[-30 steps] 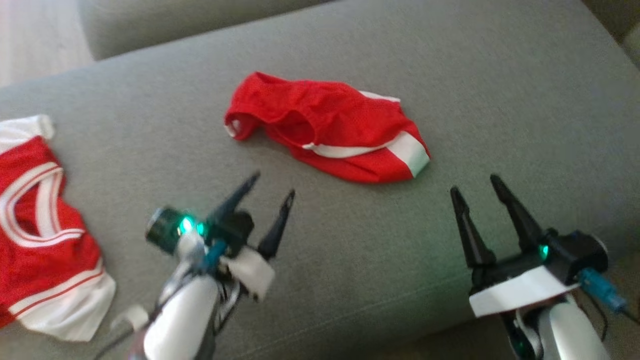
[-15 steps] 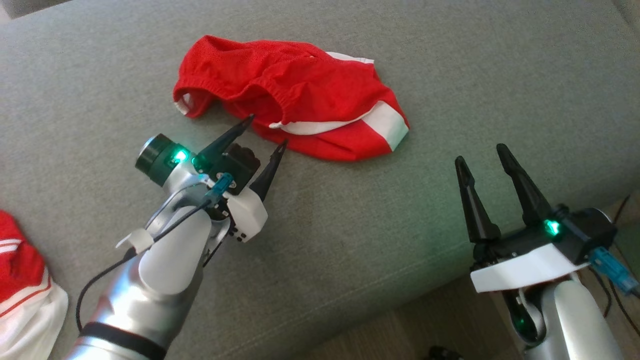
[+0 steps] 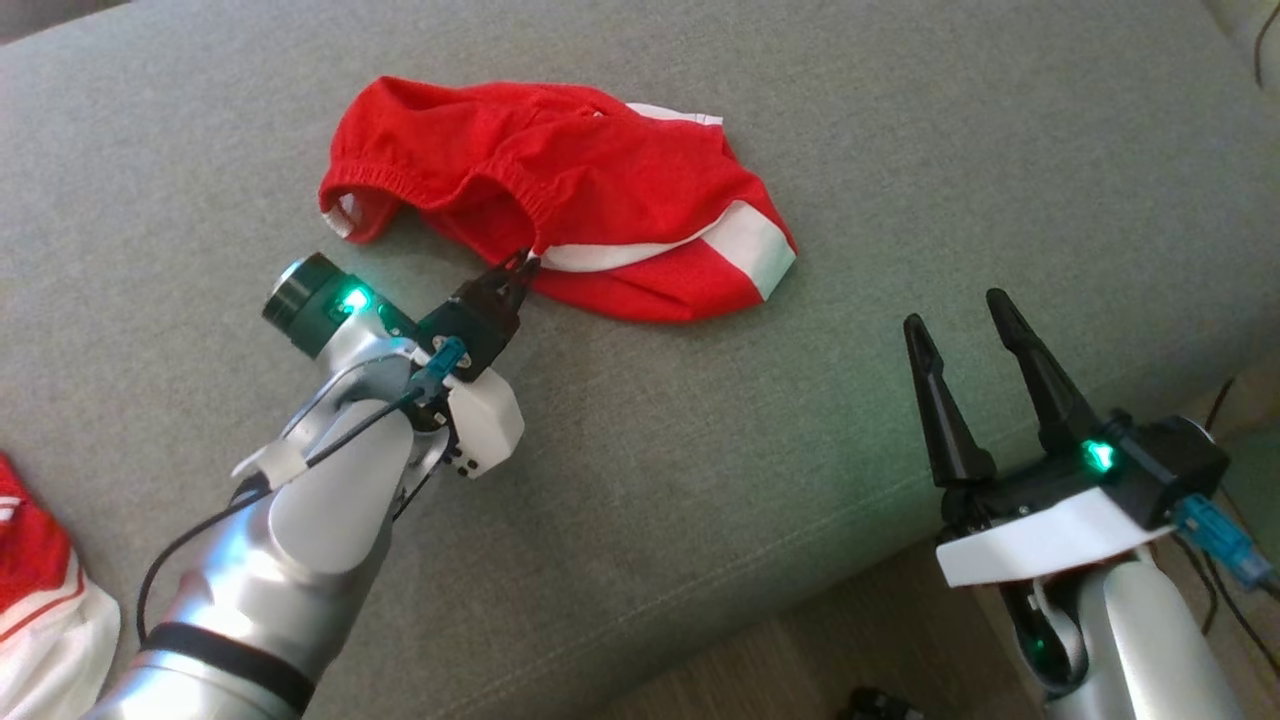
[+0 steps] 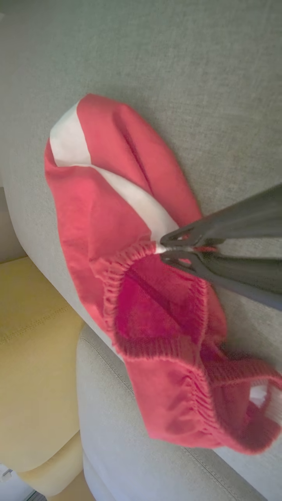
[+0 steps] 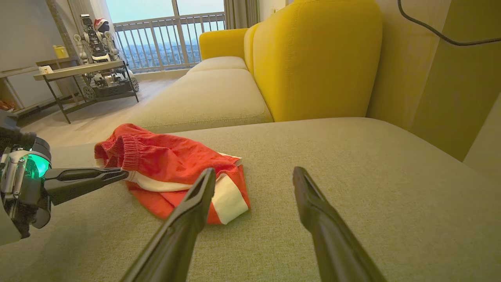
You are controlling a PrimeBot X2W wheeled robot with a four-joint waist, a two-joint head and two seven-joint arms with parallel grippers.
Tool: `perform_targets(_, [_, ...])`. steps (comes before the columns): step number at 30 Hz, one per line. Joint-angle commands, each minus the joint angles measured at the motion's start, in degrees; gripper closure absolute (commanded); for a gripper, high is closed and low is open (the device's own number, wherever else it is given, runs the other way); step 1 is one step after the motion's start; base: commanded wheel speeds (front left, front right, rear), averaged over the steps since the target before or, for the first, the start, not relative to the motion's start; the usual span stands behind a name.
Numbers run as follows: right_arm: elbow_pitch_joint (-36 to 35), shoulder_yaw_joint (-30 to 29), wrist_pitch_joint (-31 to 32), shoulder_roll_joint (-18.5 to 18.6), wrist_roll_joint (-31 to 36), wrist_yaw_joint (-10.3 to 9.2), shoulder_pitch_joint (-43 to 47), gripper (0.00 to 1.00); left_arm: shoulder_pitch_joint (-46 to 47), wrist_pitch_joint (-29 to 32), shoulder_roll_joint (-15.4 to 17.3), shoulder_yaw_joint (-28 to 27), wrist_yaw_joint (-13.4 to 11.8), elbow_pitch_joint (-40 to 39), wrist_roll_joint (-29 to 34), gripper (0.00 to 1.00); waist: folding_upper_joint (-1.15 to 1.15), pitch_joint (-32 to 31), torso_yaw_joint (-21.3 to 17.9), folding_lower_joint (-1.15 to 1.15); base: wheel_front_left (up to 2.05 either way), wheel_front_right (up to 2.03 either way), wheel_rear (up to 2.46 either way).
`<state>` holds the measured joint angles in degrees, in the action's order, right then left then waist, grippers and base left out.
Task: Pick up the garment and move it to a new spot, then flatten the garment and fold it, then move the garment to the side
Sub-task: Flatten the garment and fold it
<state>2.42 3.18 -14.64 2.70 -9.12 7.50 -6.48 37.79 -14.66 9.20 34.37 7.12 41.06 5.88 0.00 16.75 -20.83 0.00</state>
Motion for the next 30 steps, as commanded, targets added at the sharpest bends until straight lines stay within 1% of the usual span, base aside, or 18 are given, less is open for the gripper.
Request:
perform_targets(1, [-1.55, 1.41, -0.36, 0.18, -0.08, -0.01, -1.22, 0.0, 2.39, -0.34, 1.63, -1.18, 0.1, -1.3, -0.52, 1.0, 0.0, -0.54, 0.07, 0.0, 0.0, 0.0, 0.0])
perform_targets(3, [-1.48, 1.54, -0.36, 0.18, -0.07, -0.01, -1.02, 0.0, 1.94, -0.34, 1.31, -0.27, 0.23, -0.91, -2.38, 1.0, 0.0, -1.55, 0.13, 0.0, 0.0, 0.0, 0.0])
perform_targets(5, [-1.34, 1.52, -0.36, 0.18, 0.01, -0.01, -0.65, 0.0, 1.48, -0.34, -0.28, 1.19, 0.31, -1.46, -8.37, 1.0, 0.0, -2.7, 0.15, 0.0, 0.0, 0.0, 0.0])
perform_targets(7, [-1.08, 1.84, -0.36, 0.18, 0.13, -0.01, -0.26, 0.0, 2.28, 0.04, -0.45, 5.32, 0.33, -2.33, -15.45, 1.0, 0.0, -4.02, 0.02, 0.0, 0.0, 0.0, 0.0])
perform_targets(10, [-0.59, 2.54, -0.36, 0.18, 0.09, -0.01, 0.38, 0.0, 5.5, 4.75, 2.28, 13.08, 0.34, -5.81, -25.53, 1.0, 0.0, -6.36, -0.5, 0.0, 0.0, 0.0, 0.0])
perform_targets(13, [-0.2, 3.27, -0.36, 0.18, -0.22, -0.01, 0.99, 0.0, 9.21, 10.11, 5.69, 16.07, 0.35, -10.62, -36.51, 1.0, 0.0, -8.64, -1.54, 0.0, 0.0, 0.0, 0.0])
perform_targets(15, [-0.02, 3.59, -0.36, 0.18, -0.39, -0.01, 1.3, 0.0, 11.71, 12.91, 7.41, 16.38, 0.35, -13.74, -42.44, 1.0, 0.0, -9.82, -2.28, 0.0, 0.0, 0.0, 0.0])
perform_targets(16, [-0.02, 3.59, -0.36, 0.18, -0.39, -0.01, 1.3, 0.0, 11.71, 12.91, 7.41, 16.38, 0.35, -13.74, -42.44, 1.0, 0.0, -9.82, -2.28, 0.0, 0.0, 0.0, 0.0])
perform_targets(19, [0.23, 3.66, -0.36, 0.18, -0.6, -0.01, 1.75, 0.0, 15.22, 16.08, 8.55, 15.98, 0.35, -17.7, -49.1, 1.0, 0.0, -11.29, -3.31, 0.0, 0.0, 0.0, 0.0])
perform_targets(21, [0.42, 3.74, -0.36, 0.18, -0.55, -0.01, 2.05, 0.0, 17.37, 17.49, 8.39, 14.87, 0.35, -19.26, -52.22, 1.0, 0.0, -12.08, -3.88, 0.0, 0.0, 0.0, 0.0])
perform_targets(23, [0.44, 3.74, -0.36, 0.18, -0.46, -0.01, 2.24, 0.0, 19.57, 18.41, 7.66, 13.43, 0.25, -20.01, -54.09, 1.0, 0.0, -12.54, -4.17, 0.0, 0.0, 0.0, 0.0])
perform_targets(27, [-0.02, 3.43, -0.36, 0.18, -0.34, -0.01, 2.15, 0.0, 23.01, 19.29, 5.65, 10.52, -1.66, -21.08, -56.53, 1.0, 0.0, -12.87, -4.02, 0.0, 0.0, 0.0, 0.0])
perform_targets(29, [-0.18, 3.22, -0.36, 0.18, -0.36, -0.01, 2.21, 0.0, 23.49, 19.82, 5.56, 9.47, -2.07, -22.3, -57.8, 1.0, 0.0, -12.95, -3.7, 0.0, 0.0, 0.0, 0.0])
perform_targets(30, [-0.24, 3.16, -0.36, 0.18, -0.4, -0.01, 2.28, 0.0, 23.28, 20.23, 6.08, 9.17, -2.13, -23.1, -58.27, 1.0, 0.0, -12.93, -3.48, 0.0, 0.0, 0.0, 0.0])
